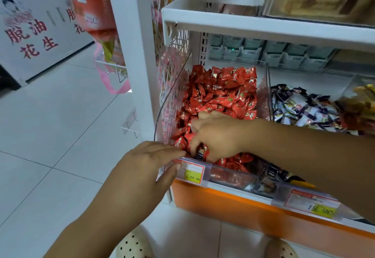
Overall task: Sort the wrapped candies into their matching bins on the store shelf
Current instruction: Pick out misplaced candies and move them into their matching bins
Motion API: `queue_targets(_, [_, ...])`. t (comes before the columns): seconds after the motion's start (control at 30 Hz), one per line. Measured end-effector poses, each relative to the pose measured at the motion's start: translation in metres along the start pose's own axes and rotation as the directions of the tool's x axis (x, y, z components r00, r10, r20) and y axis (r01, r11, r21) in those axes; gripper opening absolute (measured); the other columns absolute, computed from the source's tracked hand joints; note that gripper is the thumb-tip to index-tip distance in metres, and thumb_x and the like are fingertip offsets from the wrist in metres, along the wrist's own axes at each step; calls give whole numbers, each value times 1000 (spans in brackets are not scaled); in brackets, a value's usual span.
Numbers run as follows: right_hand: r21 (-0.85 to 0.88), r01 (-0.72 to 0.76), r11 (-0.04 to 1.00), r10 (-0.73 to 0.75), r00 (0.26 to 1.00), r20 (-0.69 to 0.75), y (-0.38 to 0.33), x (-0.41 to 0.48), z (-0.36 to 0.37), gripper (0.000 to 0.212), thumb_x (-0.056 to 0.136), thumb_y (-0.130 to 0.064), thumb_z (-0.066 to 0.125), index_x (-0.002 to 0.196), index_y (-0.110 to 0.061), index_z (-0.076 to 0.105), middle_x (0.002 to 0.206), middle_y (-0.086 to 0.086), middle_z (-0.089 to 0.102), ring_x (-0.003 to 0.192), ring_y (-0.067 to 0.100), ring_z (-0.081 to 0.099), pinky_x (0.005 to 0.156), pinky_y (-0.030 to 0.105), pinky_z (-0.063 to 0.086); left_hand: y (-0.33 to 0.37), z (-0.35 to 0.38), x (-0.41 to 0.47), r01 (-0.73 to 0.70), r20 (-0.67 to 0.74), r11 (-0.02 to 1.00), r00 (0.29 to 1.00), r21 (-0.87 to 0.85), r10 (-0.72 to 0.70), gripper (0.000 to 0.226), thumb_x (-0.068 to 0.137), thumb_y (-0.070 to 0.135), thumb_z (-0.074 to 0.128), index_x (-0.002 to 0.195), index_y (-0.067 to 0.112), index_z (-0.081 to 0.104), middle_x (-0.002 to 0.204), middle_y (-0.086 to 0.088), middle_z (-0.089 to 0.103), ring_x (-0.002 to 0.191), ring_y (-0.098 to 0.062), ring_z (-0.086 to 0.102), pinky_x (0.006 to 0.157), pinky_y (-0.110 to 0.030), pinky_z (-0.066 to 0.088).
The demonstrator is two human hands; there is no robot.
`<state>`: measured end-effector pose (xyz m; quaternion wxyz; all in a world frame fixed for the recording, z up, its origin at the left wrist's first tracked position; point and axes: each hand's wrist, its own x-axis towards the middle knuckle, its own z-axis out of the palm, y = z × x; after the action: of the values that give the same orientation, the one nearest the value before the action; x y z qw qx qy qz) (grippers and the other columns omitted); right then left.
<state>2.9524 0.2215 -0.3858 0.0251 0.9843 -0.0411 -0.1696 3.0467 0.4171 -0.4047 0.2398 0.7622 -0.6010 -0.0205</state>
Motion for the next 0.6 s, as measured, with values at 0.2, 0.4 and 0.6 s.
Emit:
queue_targets(0.2, [98, -62, 993, 69, 995, -71, -4, 5, 7, 23, 80, -36, 70, 102, -31, 67, 106, -5, 43, 110, 18, 36, 87, 30, 31, -1, -2, 3, 32, 18, 998, 999, -45, -31, 33, 83, 39, 50, 108, 38, 71, 100, 20, 66, 101, 3, 48, 80, -2, 30])
queue_targets(0.4, [748, -79, 659, 323, 928, -187, 6, -49, -31, 22, 79, -30, 76, 100, -25, 72, 104, -13, 68, 95, 1, 63, 93, 25, 49, 1, -1, 5, 2, -19, 999, 1000, -34, -3, 31, 82, 36, 53, 106, 35, 72, 97, 17, 69, 96, 2, 50, 79, -6, 33])
queue_targets(0.6, [663, -291, 690, 623, 704, -340, 38, -127, -41, 19, 80, -39, 72, 97, -34, 65, 87, -20, 64, 73, -11, 56, 64, 1, 39, 16, 3, 16, -31, -53, 994, 998, -101, 25, 28, 80, 36, 56, 103, 35, 73, 91, 27, 60, 87, 5, 52, 77, -5, 34])
